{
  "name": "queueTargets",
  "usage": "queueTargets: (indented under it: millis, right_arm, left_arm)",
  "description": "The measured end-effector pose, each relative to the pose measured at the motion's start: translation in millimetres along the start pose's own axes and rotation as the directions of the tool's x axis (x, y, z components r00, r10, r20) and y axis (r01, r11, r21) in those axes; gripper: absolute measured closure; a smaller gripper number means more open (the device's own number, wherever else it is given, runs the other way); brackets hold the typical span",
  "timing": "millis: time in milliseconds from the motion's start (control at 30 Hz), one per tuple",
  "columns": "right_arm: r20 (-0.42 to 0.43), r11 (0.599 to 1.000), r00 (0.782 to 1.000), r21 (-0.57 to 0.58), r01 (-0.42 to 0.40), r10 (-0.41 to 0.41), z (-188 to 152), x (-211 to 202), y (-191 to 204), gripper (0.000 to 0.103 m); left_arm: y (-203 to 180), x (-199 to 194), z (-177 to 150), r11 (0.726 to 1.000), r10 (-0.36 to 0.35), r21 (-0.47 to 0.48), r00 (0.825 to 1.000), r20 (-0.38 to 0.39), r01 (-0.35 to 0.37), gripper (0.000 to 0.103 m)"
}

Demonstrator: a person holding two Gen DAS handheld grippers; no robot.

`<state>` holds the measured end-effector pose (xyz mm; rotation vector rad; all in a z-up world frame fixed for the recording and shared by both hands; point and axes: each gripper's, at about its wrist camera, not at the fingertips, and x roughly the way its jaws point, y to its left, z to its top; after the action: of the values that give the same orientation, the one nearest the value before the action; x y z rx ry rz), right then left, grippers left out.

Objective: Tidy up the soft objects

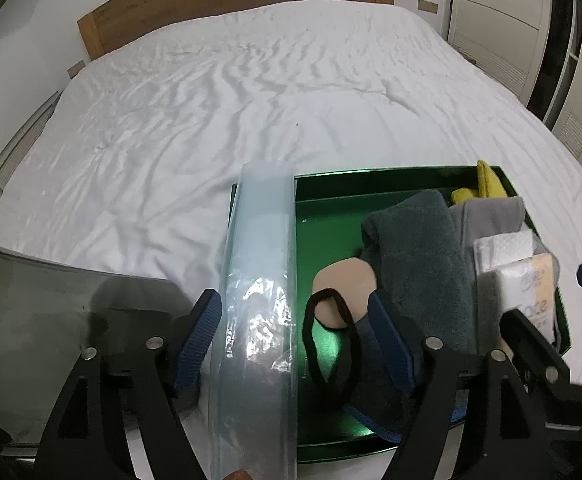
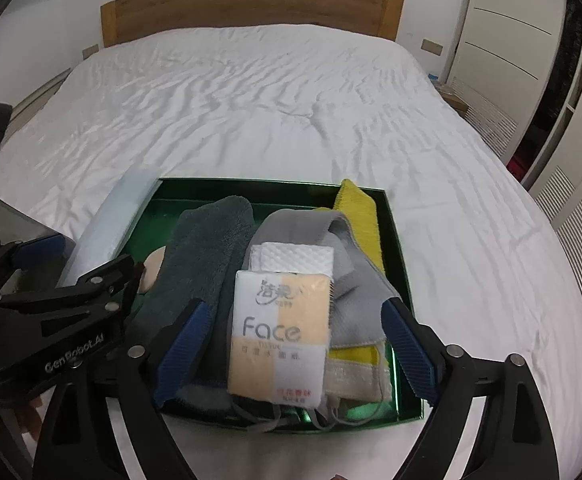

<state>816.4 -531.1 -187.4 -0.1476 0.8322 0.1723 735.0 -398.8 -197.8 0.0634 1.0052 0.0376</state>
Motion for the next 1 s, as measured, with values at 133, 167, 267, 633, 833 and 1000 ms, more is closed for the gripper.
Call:
queueTargets:
  millis: [133, 167, 267, 633, 833, 1000]
  right_arm:
    - [0.016, 1.0, 1.0, 0.008, 0.02, -0.02, -7, -17, -4, 0.002]
    - [0.018, 1.0, 1.0, 0.009, 0.022, -0.022, -10, -22, -5, 0.0]
    - [0.023, 1.0, 0.999, 0.008, 0.025, -0.025, -19, -37, -4, 0.0]
    - [0.035, 0.997, 0.997, 0.039, 0.066, -0.067, -72, -112, -2, 0.0]
    - [0.049, 0.991, 0.995, 0.113, 0.076, -0.082, -103, -167, 12, 0.0]
    - [0.076, 0.984, 0.987, 0.124, 0.13, -0.14, -137, -217, 47, 0.0]
  left_arm:
    - [-2, -10, -1, 1.0, -0.024, -0.001, 1.0, 0.015, 0.024, 0.033]
    - [-4, -12, -2, 1.0, -0.03, 0.001, 0.999, 0.017, 0.03, 0.033]
    - [-10, -21, -4, 0.999, -0.048, 0.012, 0.999, 0.025, 0.047, 0.033]
    - [1, -84, -31, 0.99, -0.137, -0.015, 0.986, 0.096, 0.139, 0.033]
    - [36, -126, -69, 0.981, -0.176, -0.061, 0.978, 0.112, 0.183, 0.033]
    - [76, -163, -116, 0.98, -0.189, -0.029, 0.968, 0.166, 0.197, 0.027]
